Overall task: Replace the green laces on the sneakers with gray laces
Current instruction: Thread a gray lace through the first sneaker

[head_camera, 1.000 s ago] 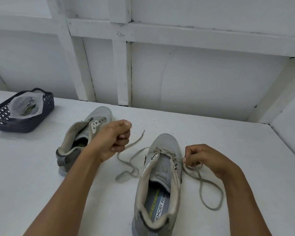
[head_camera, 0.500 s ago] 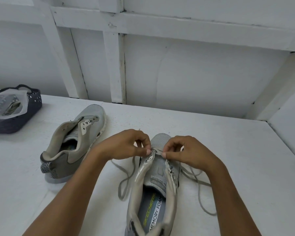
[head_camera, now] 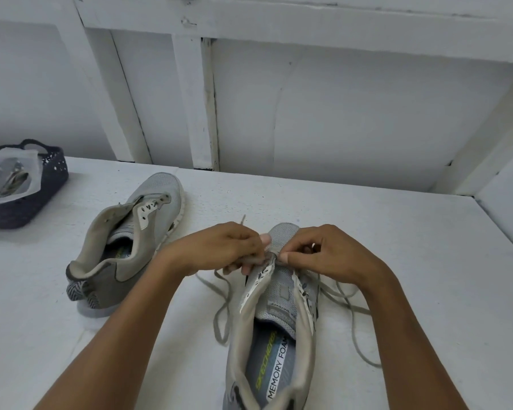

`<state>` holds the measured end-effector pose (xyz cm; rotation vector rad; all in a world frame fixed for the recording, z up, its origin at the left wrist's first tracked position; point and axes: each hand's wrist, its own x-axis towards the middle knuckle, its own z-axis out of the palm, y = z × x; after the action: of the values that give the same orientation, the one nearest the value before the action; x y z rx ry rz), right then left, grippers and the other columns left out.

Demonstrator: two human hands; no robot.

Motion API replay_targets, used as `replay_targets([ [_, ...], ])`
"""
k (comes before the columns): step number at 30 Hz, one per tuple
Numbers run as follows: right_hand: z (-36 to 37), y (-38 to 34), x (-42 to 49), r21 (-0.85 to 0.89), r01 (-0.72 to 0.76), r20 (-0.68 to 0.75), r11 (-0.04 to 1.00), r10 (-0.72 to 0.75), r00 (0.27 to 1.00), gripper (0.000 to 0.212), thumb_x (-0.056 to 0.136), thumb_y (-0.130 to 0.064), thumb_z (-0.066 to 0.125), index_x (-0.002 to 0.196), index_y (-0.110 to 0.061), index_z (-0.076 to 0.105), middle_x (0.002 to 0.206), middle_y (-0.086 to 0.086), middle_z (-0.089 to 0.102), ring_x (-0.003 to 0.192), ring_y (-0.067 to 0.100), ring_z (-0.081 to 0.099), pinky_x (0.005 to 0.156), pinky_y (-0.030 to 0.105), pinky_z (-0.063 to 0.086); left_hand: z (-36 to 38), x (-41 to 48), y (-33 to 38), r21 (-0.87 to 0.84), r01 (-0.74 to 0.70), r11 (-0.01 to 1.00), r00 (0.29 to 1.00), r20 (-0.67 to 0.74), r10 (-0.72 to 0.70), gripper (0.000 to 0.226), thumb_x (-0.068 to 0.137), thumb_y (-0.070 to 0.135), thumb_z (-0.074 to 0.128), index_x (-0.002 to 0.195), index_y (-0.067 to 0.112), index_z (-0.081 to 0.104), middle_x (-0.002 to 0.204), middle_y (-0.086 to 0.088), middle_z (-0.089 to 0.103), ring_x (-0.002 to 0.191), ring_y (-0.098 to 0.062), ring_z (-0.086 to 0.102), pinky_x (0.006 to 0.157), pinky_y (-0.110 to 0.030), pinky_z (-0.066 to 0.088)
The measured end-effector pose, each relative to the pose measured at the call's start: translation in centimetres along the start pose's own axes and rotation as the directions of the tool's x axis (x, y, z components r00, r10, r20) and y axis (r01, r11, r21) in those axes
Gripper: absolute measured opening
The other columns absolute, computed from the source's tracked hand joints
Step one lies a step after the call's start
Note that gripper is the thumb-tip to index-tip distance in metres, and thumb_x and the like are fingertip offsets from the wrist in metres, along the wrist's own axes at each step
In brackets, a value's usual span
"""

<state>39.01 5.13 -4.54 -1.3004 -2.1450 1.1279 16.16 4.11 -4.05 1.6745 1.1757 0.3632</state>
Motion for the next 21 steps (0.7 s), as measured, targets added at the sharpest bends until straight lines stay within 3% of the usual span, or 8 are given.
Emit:
replay_targets([
  [3, -0.2, -0.3, 0.1, -0.021, -0.052, 0.013, 0.998, 0.052, 0.999, 0.004, 0.084, -0.030, 0.077, 0.085, -0.030, 0.080, 0.083, -0.010, 0.074, 0.078, 0.005, 0.066, 0.072, 0.024, 0.051, 0.1, 0.3, 0.5, 0.058, 0.071, 0.996, 0.997, 0.024, -0.073, 0.036, 0.099, 0.038, 0.057, 0.075, 0.013, 0.068, 0.059, 0.000, 0.057, 0.054, -0.012, 0.041, 0.048, -0.023, 0.033],
  [6, -0.3, -0.9, 0.3, -0.065, -0.099, 0.050, 0.993, 0.102, 0.994, 0.002, 0.082, -0.031, 0.079, 0.083, -0.030, 0.080, 0.082, -0.012, 0.074, 0.078, 0.001, 0.067, 0.072, 0.019, 0.052, -0.1, 0.2, 1.1, 0.078, 0.049, 0.996, 0.995, 0.079, -0.055, 0.028, 0.096, 0.029, 0.063, 0.072, 0.015, 0.067, 0.060, -0.001, 0.057, 0.051, -0.008, 0.040, 0.046, -0.020, 0.030],
  [10, -0.3, -1.7, 0.5, -0.068, -0.130, 0.098, 0.989, 0.136, 0.986, 0.001, 0.081, -0.022, 0.080, 0.080, -0.023, 0.080, 0.073, -0.008, 0.073, 0.065, -0.001, 0.062, 0.066, 0.017, 0.050, -0.2, 0.3, 1.0, -0.084, 0.130, 0.988, 0.990, 0.065, -0.124, 0.033, 0.099, 0.033, 0.058, 0.078, 0.011, 0.071, 0.065, -0.007, 0.060, 0.048, -0.008, 0.031, 0.044, -0.022, 0.021],
  [12, -0.2, -1.8, 0.6, -0.085, -0.131, 0.124, 0.988, 0.141, 0.982, 0.005, 0.079, -0.016, 0.078, 0.079, -0.020, 0.078, 0.068, -0.007, 0.070, 0.060, 0.000, 0.058, 0.066, 0.021, 0.048, -0.3, 0.3, 0.8, -0.086, 0.139, 0.986, 0.989, 0.062, -0.134, 0.034, 0.099, 0.034, 0.058, 0.078, 0.011, 0.071, 0.066, -0.008, 0.060, 0.048, -0.008, 0.031, 0.044, -0.022, 0.021],
  [18, 0.9, -1.7, 0.4, -0.141, -0.060, -0.016, 0.988, 0.058, 0.998, 0.017, 0.073, -0.006, 0.072, 0.076, -0.023, 0.072, 0.060, -0.013, 0.061, 0.055, 0.000, 0.051, 0.060, 0.023, 0.046, -0.6, 0.2, 0.7, 0.032, 0.041, 0.999, 0.998, -0.038, -0.040, 0.019, 0.091, 0.019, 0.069, 0.079, 0.005, 0.073, 0.061, 0.001, 0.060, 0.054, -0.007, 0.038, 0.049, -0.022, 0.027],
  [21, 1.4, -1.2, 0.1, -0.103, 0.034, -0.083, 0.994, -0.043, 0.996, 0.021, 0.072, -0.002, 0.071, 0.075, -0.023, 0.072, 0.059, -0.012, 0.056, 0.055, 0.002, 0.048, 0.057, 0.021, 0.043, -0.8, 0.1, 0.7, 0.041, 0.012, 0.999, 0.997, -0.079, -0.009, 0.009, 0.085, 0.013, 0.074, 0.077, 0.014, 0.078, 0.062, 0.003, 0.063, 0.060, -0.008, 0.045, 0.054, -0.026, 0.032],
])
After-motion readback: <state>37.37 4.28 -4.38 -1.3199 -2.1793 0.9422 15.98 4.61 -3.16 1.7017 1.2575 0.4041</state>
